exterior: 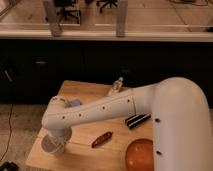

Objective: Pick up the ceramic cup

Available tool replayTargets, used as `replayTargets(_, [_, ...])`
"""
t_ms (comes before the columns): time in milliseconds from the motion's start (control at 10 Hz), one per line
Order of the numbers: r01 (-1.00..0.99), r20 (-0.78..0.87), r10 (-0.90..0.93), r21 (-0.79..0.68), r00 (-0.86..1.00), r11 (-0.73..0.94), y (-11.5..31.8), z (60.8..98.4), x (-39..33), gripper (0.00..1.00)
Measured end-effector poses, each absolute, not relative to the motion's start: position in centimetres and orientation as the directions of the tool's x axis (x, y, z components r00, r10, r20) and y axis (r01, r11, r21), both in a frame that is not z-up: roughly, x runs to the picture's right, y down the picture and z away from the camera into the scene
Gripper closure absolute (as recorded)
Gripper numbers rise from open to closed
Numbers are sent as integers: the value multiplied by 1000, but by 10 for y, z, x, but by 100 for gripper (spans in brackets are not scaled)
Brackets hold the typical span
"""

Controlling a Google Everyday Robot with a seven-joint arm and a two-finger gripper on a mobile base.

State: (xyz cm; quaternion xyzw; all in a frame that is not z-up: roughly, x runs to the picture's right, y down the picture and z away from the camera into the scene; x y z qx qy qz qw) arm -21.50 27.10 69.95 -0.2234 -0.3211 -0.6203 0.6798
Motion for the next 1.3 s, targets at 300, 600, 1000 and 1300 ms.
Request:
replayTargets(300, [986,712,-702,110,7,122,272,699,-217,100])
replayTargets(600, [983,701,-713,144,-21,113,271,694,-222,100])
replayTargets(1000, [974,660,-748,206,-65,97,265,683,-224,100])
replayTargets(1300, [968,633,-770,233,-76,96,260,676,-221,100])
